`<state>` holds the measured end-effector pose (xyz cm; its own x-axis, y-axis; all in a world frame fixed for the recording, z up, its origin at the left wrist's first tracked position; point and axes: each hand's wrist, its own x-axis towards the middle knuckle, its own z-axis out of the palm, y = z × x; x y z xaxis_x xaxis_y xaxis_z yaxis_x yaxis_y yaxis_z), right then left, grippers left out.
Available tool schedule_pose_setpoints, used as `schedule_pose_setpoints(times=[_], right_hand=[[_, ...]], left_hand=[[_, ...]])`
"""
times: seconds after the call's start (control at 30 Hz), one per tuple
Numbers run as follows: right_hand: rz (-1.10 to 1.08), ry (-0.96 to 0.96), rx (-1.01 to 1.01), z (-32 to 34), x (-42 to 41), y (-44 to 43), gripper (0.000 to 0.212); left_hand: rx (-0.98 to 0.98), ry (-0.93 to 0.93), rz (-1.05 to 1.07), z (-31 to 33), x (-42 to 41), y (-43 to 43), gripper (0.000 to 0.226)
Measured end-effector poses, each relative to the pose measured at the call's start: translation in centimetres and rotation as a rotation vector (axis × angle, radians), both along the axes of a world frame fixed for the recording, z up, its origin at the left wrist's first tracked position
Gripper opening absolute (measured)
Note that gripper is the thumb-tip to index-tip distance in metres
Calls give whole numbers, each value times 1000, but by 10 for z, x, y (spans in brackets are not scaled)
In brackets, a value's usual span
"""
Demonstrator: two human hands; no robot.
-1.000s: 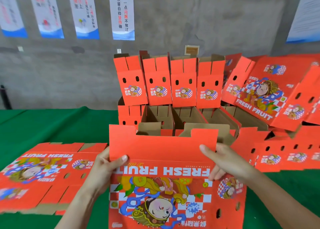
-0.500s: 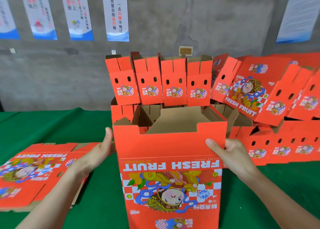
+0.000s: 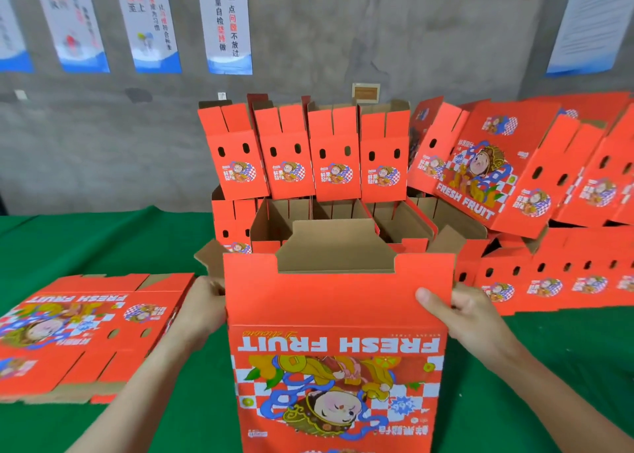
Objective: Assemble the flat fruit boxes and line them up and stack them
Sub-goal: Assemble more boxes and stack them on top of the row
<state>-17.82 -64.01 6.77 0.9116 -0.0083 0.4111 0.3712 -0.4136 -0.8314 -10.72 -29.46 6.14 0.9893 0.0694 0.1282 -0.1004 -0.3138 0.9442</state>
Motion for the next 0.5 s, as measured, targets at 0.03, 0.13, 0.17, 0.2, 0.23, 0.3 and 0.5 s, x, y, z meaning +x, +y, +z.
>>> schedule_pose_setpoints(times=[0.03, 0.13, 0.17, 0.2, 0.23, 0.3, 0.5], right_hand=[[14, -7, -16, -3, -3, -2, 38], [5, 7, 14, -11, -9, -1, 38], [-14, 21, 44, -12, -10, 1, 37], [-41, 37, 77, -15, -11, 3, 35], [-77, 51, 113, -17, -10, 4, 36], [-161, 86, 182, -18, -9, 6, 41], [-299, 127, -7, -17, 8, -2, 35]], left_hand=[[-68, -12, 60, -3, -2, -3, 16], [-287, -17, 207, -11, -7, -11, 36], [-381, -14, 247, -12, -10, -15, 34], [-440, -13, 276, -16, -9, -17, 32], [-476, -20, 310, -17, -10, -22, 30], [-520, -32, 336, -20, -11, -28, 33], [-417, -94, 415, -22, -15, -40, 34]])
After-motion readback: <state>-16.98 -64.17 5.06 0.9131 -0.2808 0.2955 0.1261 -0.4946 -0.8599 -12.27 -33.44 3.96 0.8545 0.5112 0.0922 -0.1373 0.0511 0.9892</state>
